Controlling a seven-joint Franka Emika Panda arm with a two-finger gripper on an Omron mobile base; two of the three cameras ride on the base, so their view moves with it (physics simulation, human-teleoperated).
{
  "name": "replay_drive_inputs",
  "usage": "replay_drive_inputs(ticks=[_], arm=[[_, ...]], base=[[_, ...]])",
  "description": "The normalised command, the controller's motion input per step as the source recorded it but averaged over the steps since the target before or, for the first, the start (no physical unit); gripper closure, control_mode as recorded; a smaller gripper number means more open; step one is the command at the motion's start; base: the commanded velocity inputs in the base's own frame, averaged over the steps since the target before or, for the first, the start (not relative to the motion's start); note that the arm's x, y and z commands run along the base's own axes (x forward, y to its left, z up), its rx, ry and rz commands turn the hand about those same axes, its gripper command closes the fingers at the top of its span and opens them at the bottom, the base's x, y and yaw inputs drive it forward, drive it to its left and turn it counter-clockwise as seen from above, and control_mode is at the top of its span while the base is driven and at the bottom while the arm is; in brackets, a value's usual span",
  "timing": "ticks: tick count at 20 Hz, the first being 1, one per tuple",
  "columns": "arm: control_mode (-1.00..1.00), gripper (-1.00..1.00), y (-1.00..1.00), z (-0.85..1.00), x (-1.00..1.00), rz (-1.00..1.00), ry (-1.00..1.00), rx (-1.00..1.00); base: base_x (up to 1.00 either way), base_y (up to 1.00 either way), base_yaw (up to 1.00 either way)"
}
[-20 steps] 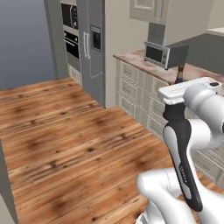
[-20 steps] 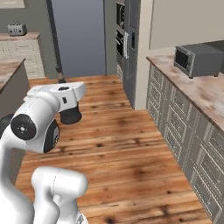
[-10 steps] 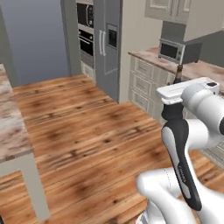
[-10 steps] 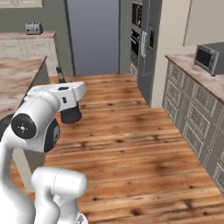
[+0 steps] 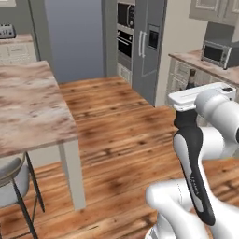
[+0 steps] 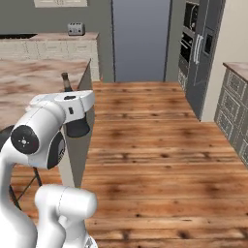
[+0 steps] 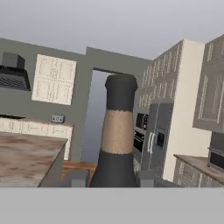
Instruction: Open the cabinet directly in front. Then move the liquor and the mug to the dining counter with the jar on it.
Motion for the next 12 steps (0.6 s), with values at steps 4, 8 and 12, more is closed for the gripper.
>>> replay_drive_inputs(ticks=[4, 8, 12], arm=[[1.0, 1.0, 0.0, 0.0, 0.0, 0.0, 0.0, 0.0], [1.0, 1.0, 0.0, 0.0, 0.0, 0.0, 0.0, 0.0], [1.0, 1.0, 0.0, 0.0, 0.0, 0.0, 0.0, 0.0]], base=[[-0.51, 1.0, 0.13], [0.0, 1.0, 0.06], [-0.01, 1.0, 0.03]])
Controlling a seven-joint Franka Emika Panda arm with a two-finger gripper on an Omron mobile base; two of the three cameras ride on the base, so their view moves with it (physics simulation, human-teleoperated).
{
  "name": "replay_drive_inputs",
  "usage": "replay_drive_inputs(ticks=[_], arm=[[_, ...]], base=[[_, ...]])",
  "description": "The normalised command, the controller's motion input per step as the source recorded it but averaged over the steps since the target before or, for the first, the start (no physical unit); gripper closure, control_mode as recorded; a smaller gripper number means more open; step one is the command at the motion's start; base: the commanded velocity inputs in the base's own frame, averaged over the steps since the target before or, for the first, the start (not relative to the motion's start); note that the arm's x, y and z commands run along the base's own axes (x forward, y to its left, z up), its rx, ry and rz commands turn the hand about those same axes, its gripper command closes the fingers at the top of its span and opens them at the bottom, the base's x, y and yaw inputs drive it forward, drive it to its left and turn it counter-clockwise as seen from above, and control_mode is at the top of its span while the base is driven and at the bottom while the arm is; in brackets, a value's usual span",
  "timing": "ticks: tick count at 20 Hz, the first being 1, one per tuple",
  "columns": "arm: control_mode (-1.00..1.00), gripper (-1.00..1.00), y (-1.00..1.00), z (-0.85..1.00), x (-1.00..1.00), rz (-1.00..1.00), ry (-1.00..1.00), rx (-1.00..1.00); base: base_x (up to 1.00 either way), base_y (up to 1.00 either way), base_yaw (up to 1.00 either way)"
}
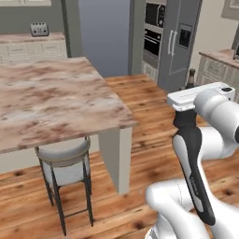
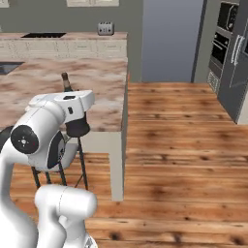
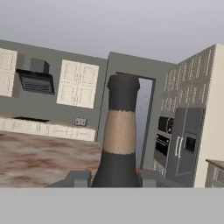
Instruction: Open the cabinet directly in front. Then move the liquor and the mug to the dining counter with the jar on it.
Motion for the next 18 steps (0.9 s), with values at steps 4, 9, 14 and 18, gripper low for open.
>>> replay_drive_inputs(ticks=[4, 9, 14, 18], arm=[[1.0, 1.0, 0.0, 0.0, 0.0, 0.0, 0.0, 0.0], [1.0, 1.0, 0.0, 0.0, 0.0, 0.0, 0.0, 0.0], [1.0, 1.0, 0.0, 0.0, 0.0, 0.0, 0.0, 0.0], [1.0, 1.0, 0.0, 0.0, 0.0, 0.0, 0.0, 0.0]], base=[[-0.14, 1.0, 0.04], [-0.14, 1.0, 0.04], [-0.15, 1.0, 0.04], [-0.16, 1.0, 0.04]])
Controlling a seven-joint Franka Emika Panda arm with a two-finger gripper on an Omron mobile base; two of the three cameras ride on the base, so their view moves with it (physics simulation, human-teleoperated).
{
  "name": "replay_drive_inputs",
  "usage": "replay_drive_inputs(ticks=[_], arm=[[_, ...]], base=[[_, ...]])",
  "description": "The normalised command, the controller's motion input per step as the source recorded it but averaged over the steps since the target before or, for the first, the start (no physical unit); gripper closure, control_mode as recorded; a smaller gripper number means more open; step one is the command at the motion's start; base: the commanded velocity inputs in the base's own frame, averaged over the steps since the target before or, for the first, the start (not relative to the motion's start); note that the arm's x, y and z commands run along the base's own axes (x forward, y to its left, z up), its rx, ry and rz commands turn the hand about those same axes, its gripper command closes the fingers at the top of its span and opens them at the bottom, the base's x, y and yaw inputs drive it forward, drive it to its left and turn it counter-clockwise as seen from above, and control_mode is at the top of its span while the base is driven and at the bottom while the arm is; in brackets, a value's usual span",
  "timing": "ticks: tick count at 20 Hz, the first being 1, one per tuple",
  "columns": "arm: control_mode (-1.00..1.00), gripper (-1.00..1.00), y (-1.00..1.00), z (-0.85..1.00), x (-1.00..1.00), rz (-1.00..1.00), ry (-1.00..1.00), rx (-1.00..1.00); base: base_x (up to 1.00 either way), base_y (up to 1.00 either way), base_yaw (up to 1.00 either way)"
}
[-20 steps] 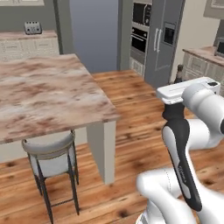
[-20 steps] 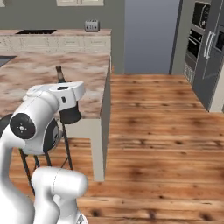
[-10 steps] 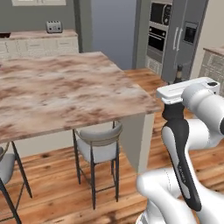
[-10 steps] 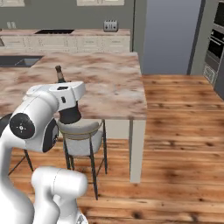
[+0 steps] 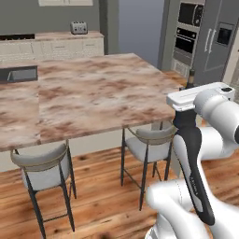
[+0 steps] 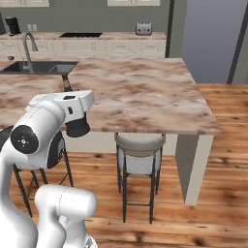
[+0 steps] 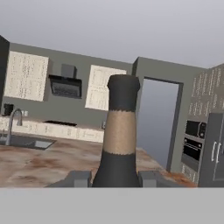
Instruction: Open the cabinet directly in front. Then move the liquor and the mug to the dining counter with the jar on it.
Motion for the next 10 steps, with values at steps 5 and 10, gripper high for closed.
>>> replay_drive_inputs(ticks=[5, 10], arm=[[1.0, 1.0, 0.0, 0.0, 0.0, 0.0, 0.0, 0.0], [1.0, 1.0, 0.0, 0.0, 0.0, 0.0, 0.0, 0.0]], base=[[-0.19, 1.0, 0.04], [-0.21, 1.0, 0.05]])
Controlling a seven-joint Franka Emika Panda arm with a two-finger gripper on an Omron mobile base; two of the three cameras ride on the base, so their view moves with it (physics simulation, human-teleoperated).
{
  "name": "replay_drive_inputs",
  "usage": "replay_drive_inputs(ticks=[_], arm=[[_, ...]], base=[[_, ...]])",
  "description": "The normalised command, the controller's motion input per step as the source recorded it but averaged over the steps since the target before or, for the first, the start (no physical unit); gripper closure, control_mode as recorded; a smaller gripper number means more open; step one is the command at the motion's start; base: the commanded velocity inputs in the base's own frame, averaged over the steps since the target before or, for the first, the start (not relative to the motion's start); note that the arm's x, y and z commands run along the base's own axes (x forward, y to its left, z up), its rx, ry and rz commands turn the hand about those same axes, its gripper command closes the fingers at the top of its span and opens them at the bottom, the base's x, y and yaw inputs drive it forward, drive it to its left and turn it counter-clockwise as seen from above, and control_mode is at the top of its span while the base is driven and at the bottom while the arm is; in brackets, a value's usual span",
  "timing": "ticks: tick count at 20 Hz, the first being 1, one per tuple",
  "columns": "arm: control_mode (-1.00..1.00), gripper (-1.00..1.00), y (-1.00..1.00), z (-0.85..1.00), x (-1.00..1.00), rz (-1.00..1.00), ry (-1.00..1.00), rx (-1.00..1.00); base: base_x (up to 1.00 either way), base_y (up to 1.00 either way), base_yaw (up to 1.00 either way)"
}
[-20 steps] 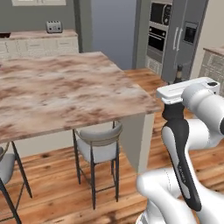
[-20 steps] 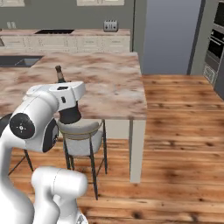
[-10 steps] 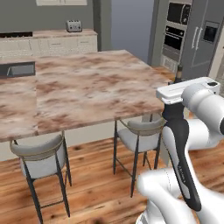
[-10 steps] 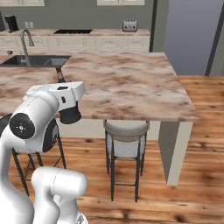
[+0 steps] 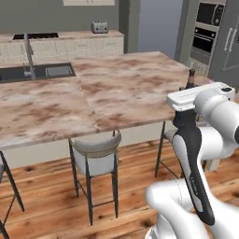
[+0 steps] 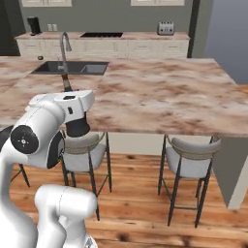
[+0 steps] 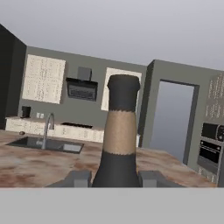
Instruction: Open the cabinet directly in front. Then move the liquor and the mug to the dining counter with the jar on it.
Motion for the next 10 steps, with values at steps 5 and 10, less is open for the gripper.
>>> replay_drive_inputs(ticks=[5, 10], arm=[[1.0, 1.0, 0.0, 0.0, 0.0, 0.0, 0.0, 0.0], [1.0, 1.0, 0.0, 0.0, 0.0, 0.0, 0.0, 0.0]], base=[[-0.21, 1.0, 0.05], [-0.15, 1.0, 0.04]])
